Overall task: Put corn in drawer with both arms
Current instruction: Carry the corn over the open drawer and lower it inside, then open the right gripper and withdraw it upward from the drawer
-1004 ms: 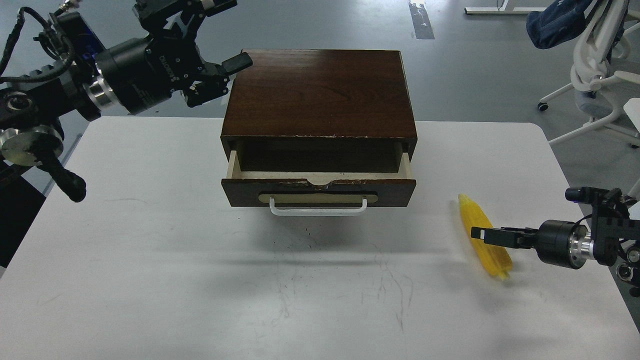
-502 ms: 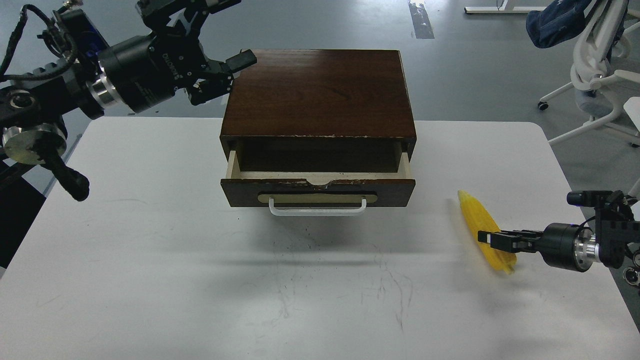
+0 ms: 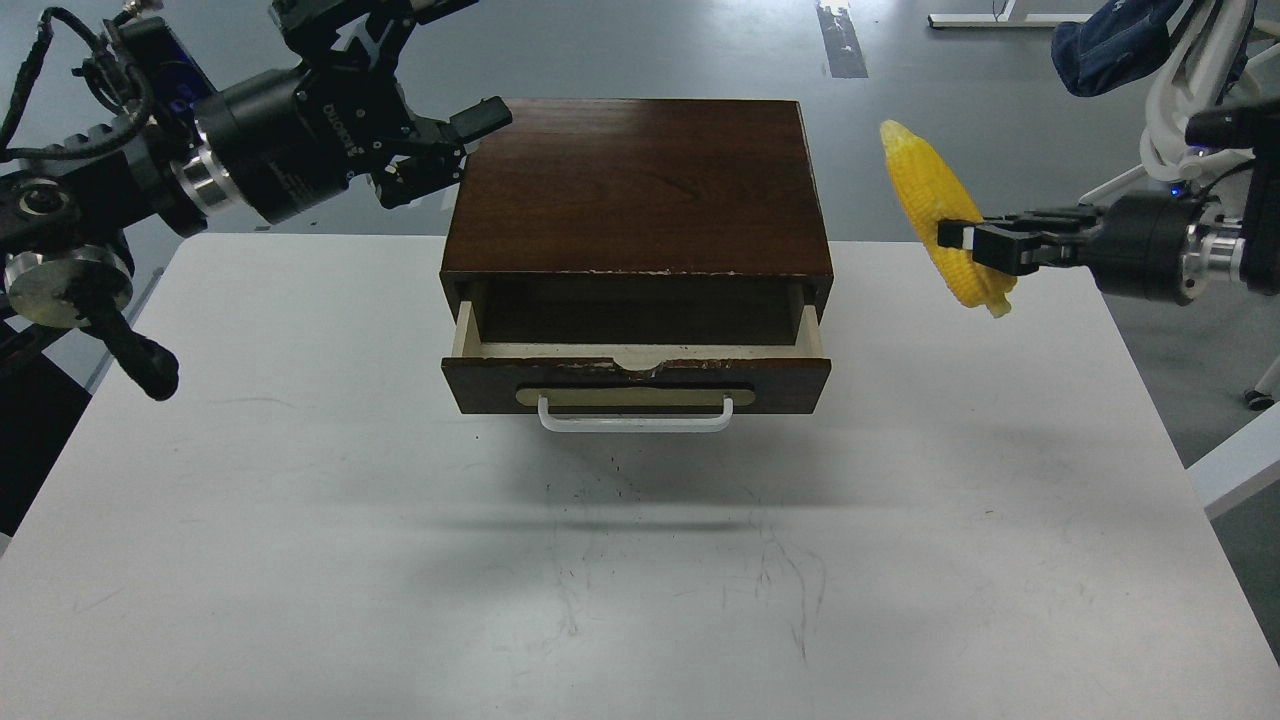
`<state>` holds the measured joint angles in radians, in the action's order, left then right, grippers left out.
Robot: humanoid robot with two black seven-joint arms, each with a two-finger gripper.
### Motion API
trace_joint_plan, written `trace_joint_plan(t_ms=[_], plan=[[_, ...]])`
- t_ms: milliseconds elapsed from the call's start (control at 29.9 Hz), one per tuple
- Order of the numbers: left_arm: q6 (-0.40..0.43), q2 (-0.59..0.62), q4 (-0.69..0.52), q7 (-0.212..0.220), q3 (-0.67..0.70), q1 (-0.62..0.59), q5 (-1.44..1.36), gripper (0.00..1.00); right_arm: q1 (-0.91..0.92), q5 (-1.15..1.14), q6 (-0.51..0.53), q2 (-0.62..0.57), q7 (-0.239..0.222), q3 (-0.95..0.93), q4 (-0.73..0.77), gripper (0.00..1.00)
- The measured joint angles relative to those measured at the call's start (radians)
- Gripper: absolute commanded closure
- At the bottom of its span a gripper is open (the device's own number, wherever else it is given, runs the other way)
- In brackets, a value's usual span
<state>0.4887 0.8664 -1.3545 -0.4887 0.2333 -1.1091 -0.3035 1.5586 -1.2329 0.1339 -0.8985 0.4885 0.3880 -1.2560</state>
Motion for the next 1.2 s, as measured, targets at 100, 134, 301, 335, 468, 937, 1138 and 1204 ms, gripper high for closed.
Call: trace_joint_plan(t_ms=[100,134,301,335,468,937,1138,1204], plan=[[0.000,0.003,0.000,0.000,0.004,0.001,0.001,0.01,0.178,-0.002,0.002,0.120,0.000,0.118,-0.001,0.99],[0.000,0.003,0.000,0.000,0.009,0.001,0.001,0.01,0.225,-0.002,0.001,0.158,0.000,0.147,-0.001,0.99],[0.000,0.005,0.000,0.000,0.028,0.002,0.001,0.01,0.383,-0.033,-0.006,0.362,0.000,0.232,-0.002,0.99],[0.000,0.005,0.000,0.000,0.029,0.002,0.001,0.01,0.401,-0.051,-0.007,0.393,0.000,0.239,-0.002,0.99],[0.000,0.004,0.000,0.000,0.031,0.002,0.001,0.01,0.433,-0.133,-0.026,0.498,0.000,0.262,-0.002,0.99],[0.000,0.009,0.000,0.000,0.031,0.002,0.000,0.01,0.400,-0.197,-0.125,0.727,0.000,0.395,0.067,0.70],[0.000,0.009,0.000,0.000,0.031,0.002,0.000,0.01,0.382,-0.194,-0.126,0.731,0.000,0.408,0.077,0.20],[0.000,0.008,0.000,0.000,0.031,0.002,0.000,0.01,0.381,-0.190,-0.126,0.728,0.000,0.411,0.076,0.15]])
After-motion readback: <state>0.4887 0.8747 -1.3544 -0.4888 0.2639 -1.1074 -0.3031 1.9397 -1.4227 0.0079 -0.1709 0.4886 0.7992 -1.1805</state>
